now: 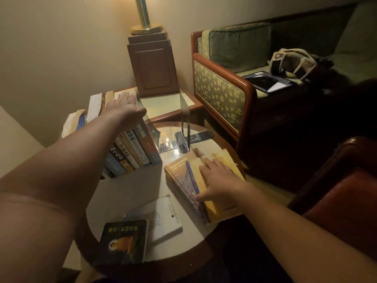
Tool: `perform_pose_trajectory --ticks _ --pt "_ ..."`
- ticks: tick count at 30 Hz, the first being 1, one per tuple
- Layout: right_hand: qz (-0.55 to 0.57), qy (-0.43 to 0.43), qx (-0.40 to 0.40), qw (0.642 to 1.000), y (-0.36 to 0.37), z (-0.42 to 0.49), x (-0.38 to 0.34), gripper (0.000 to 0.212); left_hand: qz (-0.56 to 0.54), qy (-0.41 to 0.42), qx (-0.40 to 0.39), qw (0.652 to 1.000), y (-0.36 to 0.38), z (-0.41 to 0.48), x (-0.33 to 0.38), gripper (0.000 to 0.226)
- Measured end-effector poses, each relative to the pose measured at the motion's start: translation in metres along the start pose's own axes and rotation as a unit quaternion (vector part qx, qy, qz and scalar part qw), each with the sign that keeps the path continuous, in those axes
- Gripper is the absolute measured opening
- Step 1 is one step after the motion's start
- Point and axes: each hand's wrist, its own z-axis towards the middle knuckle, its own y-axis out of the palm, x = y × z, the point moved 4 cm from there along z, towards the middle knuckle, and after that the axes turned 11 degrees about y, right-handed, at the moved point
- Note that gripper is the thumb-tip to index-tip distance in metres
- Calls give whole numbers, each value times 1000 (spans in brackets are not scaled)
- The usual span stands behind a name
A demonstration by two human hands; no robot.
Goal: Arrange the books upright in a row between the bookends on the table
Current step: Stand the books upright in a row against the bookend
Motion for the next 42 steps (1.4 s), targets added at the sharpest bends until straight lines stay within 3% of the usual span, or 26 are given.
perform_pose_trajectory --ticks 4,8,10,13,16,22,27,30,33,36,39,42 --pt "-60 9 16 998 -15 2 0 86 -3 -3 5 1000 -2 0 1 73" --pt "-75 12 67 995 -22 15 -14 94 -9 -8 1 1000 -2 -2 -2 76" --pt "-76 -4 69 995 -24 22 -20 88 -6 -7 1 1000 -1 -2 -3 73" --pt "19 -8 48 999 -27 27 -24 78 -1 -6 4 1000 -2 -3 -3 72" --pt "129 -17 96 987 -34 24 -18 72 -3 -7 3 1000 -1 -2 -3 72" --pt "165 -56 193 965 -47 13 -2 70 -1 -3 10 1000 -2 -3 -2 70" --pt "208 -135 310 918 -87 -5 -13 77 -3 0 5 1000 0 -2 -3 70" --pt "247 -180 383 872 -114 -18 -35 66 -5 -1 3 1000 -1 -1 -3 71" --pt "318 -161 451 818 -126 -25 -49 56 -2 -1 -1 1000 -2 -1 -1 71" --pt "384 -151 450 792 -119 -22 -58 46 -2 -7 -11 1000 -2 0 -2 72" --pt "381 -145 446 797 -117 -17 -66 45 -10 -7 -7 1000 -3 0 -1 72" --pt "355 -115 400 837 -131 -11 -65 39 -9 -4 0 1000 -4 0 0 71"
